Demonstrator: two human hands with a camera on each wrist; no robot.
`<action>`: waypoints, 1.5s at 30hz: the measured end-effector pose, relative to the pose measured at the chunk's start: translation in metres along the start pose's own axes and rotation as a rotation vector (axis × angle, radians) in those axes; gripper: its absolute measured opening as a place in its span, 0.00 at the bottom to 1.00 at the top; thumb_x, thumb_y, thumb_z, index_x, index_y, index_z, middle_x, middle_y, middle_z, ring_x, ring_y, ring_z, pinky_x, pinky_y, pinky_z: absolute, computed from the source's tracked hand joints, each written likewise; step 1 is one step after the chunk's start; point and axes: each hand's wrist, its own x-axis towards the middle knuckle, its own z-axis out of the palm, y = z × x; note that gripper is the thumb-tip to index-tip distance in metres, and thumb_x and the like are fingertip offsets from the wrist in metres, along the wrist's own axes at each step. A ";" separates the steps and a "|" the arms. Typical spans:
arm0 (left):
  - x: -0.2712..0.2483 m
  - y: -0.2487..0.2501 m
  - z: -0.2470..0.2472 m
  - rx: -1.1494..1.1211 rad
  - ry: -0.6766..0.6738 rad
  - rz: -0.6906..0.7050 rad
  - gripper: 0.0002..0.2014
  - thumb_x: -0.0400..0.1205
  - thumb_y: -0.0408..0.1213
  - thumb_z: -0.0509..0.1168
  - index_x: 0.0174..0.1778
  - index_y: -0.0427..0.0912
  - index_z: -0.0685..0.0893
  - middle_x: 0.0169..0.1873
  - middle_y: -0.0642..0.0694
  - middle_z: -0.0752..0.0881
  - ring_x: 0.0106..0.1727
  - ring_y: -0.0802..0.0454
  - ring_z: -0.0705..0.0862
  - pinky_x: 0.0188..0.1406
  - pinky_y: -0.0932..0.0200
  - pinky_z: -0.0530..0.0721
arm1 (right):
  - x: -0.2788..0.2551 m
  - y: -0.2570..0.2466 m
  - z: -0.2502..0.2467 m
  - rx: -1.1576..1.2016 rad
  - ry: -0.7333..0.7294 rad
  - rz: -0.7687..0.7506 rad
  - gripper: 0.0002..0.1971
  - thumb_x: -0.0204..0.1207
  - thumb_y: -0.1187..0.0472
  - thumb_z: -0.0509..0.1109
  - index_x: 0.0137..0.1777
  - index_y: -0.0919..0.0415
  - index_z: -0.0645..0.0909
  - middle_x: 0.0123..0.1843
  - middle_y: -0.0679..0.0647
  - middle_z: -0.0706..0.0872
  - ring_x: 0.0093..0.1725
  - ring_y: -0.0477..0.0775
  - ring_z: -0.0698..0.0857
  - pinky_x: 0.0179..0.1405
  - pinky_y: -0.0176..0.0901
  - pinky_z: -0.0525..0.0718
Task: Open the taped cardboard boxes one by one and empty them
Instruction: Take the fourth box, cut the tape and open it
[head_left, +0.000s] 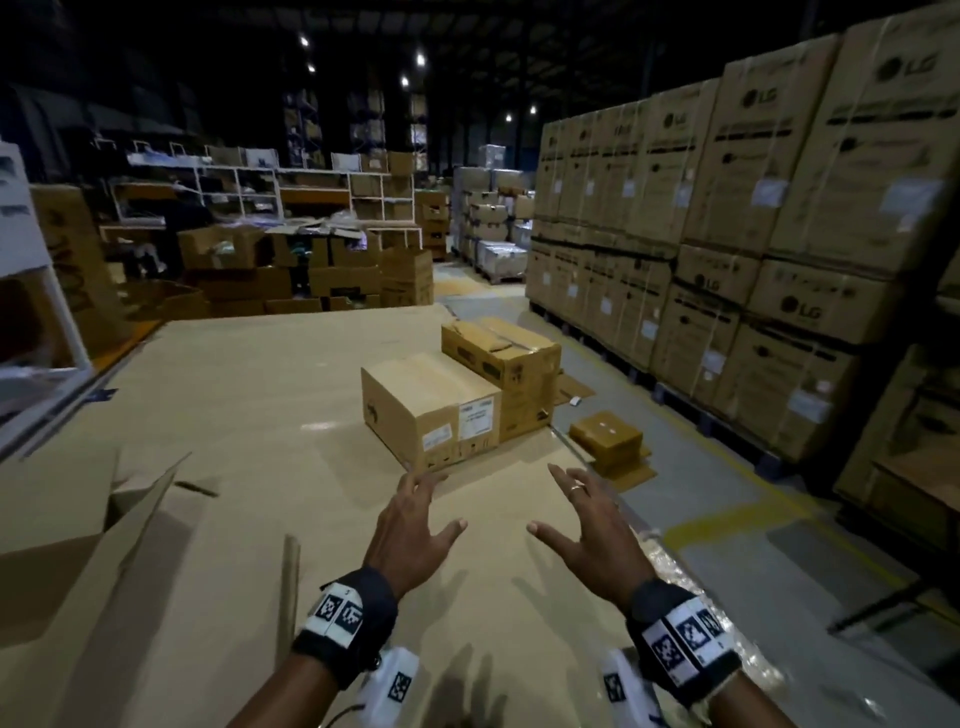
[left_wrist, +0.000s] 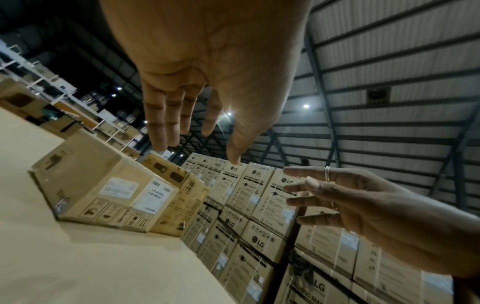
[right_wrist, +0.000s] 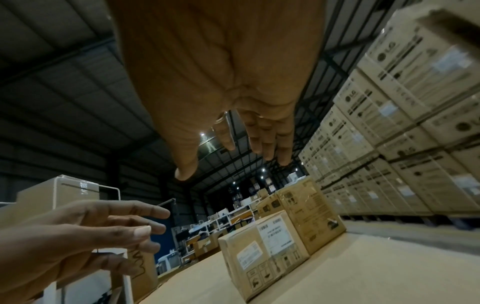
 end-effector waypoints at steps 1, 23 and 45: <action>0.007 -0.004 0.001 -0.001 -0.008 -0.004 0.32 0.77 0.53 0.74 0.76 0.55 0.73 0.63 0.50 0.75 0.61 0.50 0.82 0.56 0.50 0.87 | 0.012 0.004 0.004 0.008 -0.007 -0.014 0.41 0.77 0.37 0.71 0.86 0.45 0.58 0.82 0.48 0.65 0.79 0.52 0.68 0.73 0.45 0.73; 0.217 -0.120 0.076 0.124 -0.029 -0.368 0.39 0.81 0.48 0.72 0.86 0.49 0.60 0.73 0.42 0.70 0.66 0.40 0.81 0.61 0.48 0.82 | 0.346 0.119 0.160 0.047 -0.119 -0.112 0.41 0.76 0.45 0.76 0.85 0.57 0.63 0.71 0.61 0.76 0.71 0.64 0.76 0.69 0.57 0.77; 0.238 -0.169 0.062 0.111 0.099 -0.502 0.45 0.70 0.74 0.68 0.82 0.60 0.68 0.78 0.49 0.69 0.71 0.48 0.78 0.65 0.57 0.79 | 0.370 0.129 0.208 0.373 -0.205 -0.107 0.32 0.78 0.34 0.66 0.81 0.41 0.68 0.83 0.53 0.59 0.79 0.61 0.69 0.71 0.62 0.80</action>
